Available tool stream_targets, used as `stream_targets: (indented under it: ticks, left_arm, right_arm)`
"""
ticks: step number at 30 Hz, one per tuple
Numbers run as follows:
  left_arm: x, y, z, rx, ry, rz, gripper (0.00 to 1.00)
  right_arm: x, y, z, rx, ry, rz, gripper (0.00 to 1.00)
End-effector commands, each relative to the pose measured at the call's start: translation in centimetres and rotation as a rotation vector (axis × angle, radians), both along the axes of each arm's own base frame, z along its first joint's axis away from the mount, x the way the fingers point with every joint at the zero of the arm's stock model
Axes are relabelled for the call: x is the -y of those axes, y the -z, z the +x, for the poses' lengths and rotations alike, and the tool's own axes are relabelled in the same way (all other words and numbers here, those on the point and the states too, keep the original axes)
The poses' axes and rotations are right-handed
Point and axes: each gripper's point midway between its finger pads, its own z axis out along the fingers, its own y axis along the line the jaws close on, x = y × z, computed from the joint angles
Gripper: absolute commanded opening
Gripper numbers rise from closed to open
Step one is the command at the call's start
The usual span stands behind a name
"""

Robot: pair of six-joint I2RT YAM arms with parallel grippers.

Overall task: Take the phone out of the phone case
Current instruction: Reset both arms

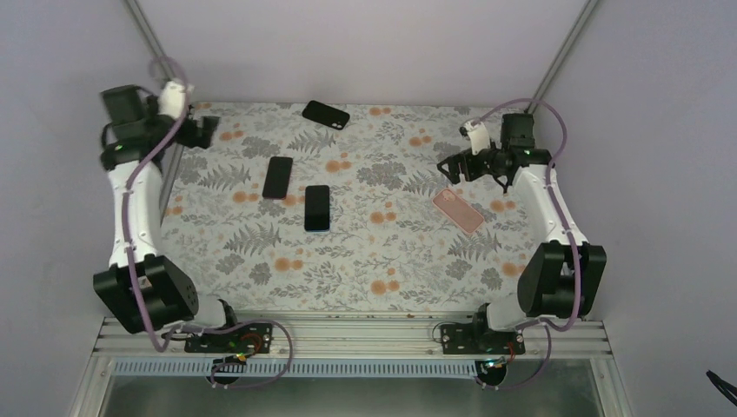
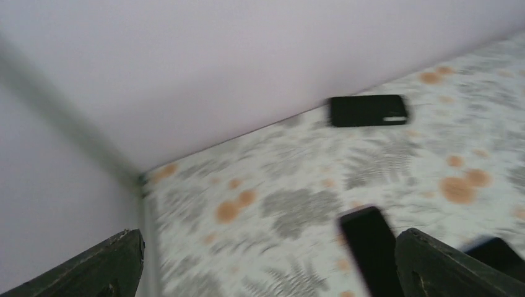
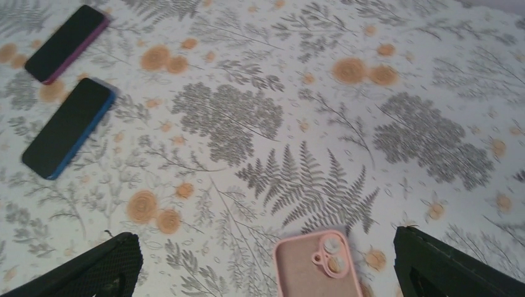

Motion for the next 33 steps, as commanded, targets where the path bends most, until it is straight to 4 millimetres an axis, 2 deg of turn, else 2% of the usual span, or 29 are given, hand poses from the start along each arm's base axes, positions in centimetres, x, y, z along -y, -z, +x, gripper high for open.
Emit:
stream_targets:
  ticks: [1, 2, 5, 9, 12, 15, 19, 30, 33]
  left_arm:
    - [-5.8, 1.5, -1.6, -0.027, -0.209, -0.189, 1.0]
    - [-7.0, 2.1, -1.7, -0.01, -0.265, -0.156, 1.0]
    - [-8.9, 6.1, -2.6, -0.041, -0.36, -0.075, 1.0]
    - [-8.5, 11.0, -3.8, -0.152, -0.32, -0.093, 1.0]
    - [-8.4, 13.1, -4.3, -0.201, -0.289, -0.141, 1.0]
    - [-8.2, 13.8, -4.1, -0.244, -0.265, -0.214, 1.0]
    - [-6.9, 13.9, -3.9, -0.273, -0.2, -0.295, 1.0]
    - [-6.6, 14.5, -4.2, -0.287, -0.18, -0.293, 1.0]
    - [-6.3, 14.3, -4.1, -0.289, -0.166, -0.303, 1.0]
  right_arm:
    - [2.7, -0.1, 1.2, 0.083, 0.155, -0.05, 1.0]
    - [3.2, -0.2, 1.4, 0.103, 0.186, -0.069, 1.0]
    - [5.3, 0.3, 2.3, 0.145, 0.303, -0.127, 1.0]
    - [7.1, 1.6, 2.8, 0.167, 0.377, -0.198, 1.0]
    - [7.5, 2.6, 2.9, 0.159, 0.385, -0.233, 1.0]
    - [8.4, 2.8, 3.0, 0.168, 0.415, -0.276, 1.0]
    - [8.3, 2.7, 2.7, 0.178, 0.4, -0.277, 1.0]
    - [8.4, 3.6, 2.6, 0.158, 0.398, -0.292, 1.0]
    - [8.1, 2.9, 2.5, 0.177, 0.387, -0.273, 1.0]
